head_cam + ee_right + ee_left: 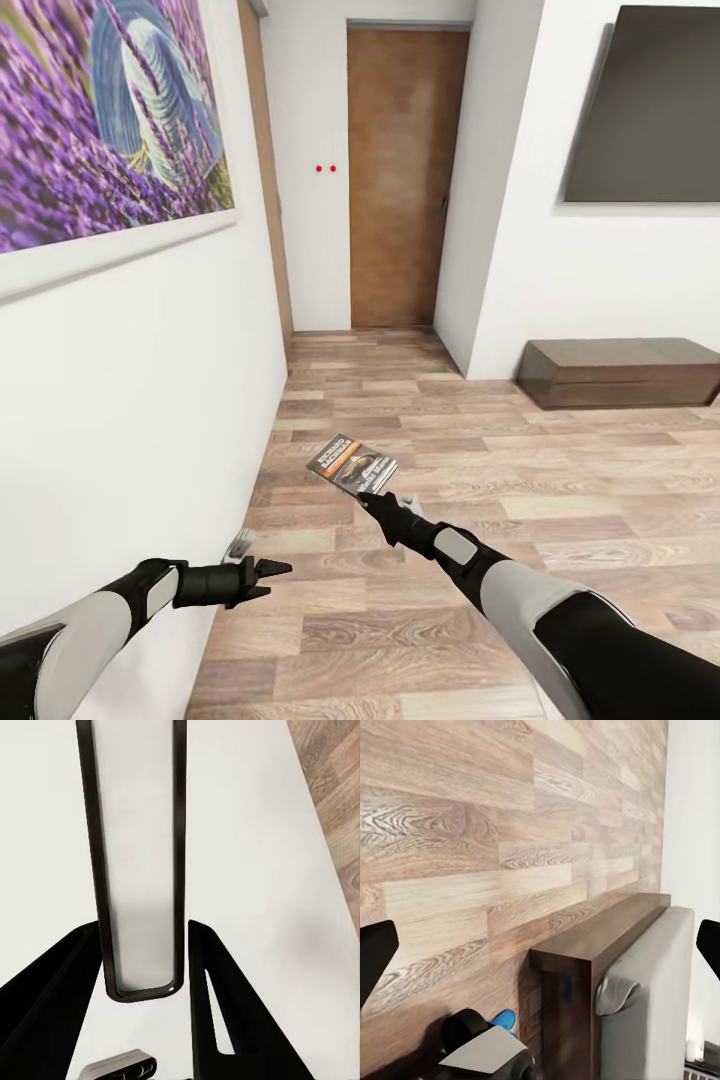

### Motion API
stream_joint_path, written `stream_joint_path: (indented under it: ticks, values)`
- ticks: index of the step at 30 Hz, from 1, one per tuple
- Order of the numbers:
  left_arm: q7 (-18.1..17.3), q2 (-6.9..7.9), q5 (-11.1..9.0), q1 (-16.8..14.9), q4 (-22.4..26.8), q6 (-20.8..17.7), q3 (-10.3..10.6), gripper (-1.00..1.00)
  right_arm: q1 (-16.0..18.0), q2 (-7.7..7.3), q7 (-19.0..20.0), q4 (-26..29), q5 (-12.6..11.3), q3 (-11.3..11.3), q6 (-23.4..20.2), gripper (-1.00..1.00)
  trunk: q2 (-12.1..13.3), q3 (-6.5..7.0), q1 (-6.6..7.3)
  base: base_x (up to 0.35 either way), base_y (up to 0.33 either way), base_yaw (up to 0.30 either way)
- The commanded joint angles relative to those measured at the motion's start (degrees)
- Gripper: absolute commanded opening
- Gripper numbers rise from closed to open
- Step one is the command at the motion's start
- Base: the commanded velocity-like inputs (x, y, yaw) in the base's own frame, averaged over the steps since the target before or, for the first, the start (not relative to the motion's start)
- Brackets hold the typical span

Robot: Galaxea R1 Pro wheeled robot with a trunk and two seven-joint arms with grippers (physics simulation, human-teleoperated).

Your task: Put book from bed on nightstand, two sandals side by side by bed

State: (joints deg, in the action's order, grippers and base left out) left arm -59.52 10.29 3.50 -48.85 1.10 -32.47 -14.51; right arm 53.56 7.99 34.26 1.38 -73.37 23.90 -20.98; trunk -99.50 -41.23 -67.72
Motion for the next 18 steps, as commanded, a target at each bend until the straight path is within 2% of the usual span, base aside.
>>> stream_joint_path:
  ticks: [1,18]
  values:
    - [-0.2,0.00,0.4,0.0,0.0,-0.5,-0.4,1.00,0.1,0.00,0.1,-0.1,-0.6,0.4,-0.3,-1.00,0.0,-0.05,-0.01,0.153,0.000,0.000]
    - [-0.2,0.01,0.4,0.0,0.0,-0.5,-0.4,1.00,0.1,-0.08,0.1,-0.1,-0.5,0.4,-0.2,-1.00,0.0,-0.05,-0.01,0.147,0.000,0.000]
